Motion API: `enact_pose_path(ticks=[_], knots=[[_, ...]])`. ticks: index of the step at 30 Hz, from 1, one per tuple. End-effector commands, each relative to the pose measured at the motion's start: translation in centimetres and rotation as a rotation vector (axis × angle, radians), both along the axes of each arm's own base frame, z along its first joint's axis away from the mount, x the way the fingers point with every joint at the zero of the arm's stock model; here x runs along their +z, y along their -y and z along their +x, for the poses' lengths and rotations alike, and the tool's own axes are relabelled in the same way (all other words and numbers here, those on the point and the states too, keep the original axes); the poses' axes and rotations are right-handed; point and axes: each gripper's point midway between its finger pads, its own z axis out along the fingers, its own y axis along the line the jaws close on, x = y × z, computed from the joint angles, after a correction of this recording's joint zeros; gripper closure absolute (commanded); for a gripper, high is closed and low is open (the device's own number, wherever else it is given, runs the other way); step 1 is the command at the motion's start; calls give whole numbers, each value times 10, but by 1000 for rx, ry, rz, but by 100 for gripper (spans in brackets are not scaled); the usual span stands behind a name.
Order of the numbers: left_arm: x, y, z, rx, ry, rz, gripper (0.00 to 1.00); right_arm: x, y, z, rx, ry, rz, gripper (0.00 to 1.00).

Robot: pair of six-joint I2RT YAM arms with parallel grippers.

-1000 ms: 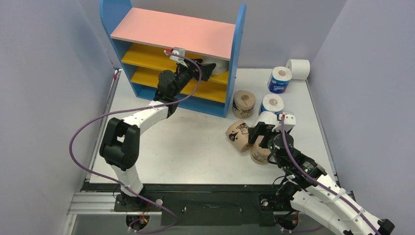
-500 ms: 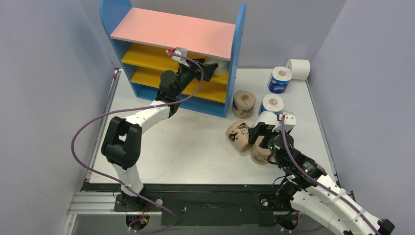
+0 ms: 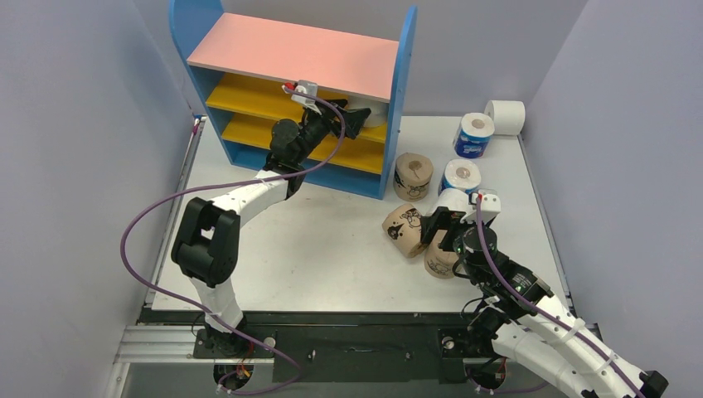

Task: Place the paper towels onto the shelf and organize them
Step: Place the paper towel on the shelf.

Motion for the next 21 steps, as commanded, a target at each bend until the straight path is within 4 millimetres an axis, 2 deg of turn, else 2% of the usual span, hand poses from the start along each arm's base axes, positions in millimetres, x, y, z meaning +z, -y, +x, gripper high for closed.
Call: enact_pose_path(ticks=[1,4,7,10,11,12,13,14,15,16,17,18,21], knots=[[16,-8,-9,0,-1,-30,5,7,-1,2,-4,23,2,13],[19,-24,-13,52,-6,-49,2,8,0,2,-4,25,4,13],[20,-37,-17,91,-11,-64,3,9,0,2,-7,27,4,13],[33,-52,-26,123,-11,-92,4,11,0,3,-8,29,10,13],[30,-58,-27,142,-34,-109,4,12,-1,3,-7,29,11,13],[39,-65,-32,157,-30,-131,4,14,-1,4,-9,35,17,13],[31,-73,-33,189,-65,-156,4,16,-2,5,-11,40,21,13],[42,-81,-42,201,-57,-183,4,19,-2,6,-15,46,29,13],[31,-89,-43,239,-101,-208,4,23,-4,8,-19,58,41,13],[35,-97,-52,258,-117,-224,4,26,-5,10,-25,65,53,13],[23,-106,-54,302,-165,-245,4,30,-7,13,-27,79,70,13],[23,-112,-64,320,-194,-243,4,31,-9,16,-34,80,78,13],[-1,-134,-81,435,-308,-211,4,45,-16,27,-57,124,133,13]])
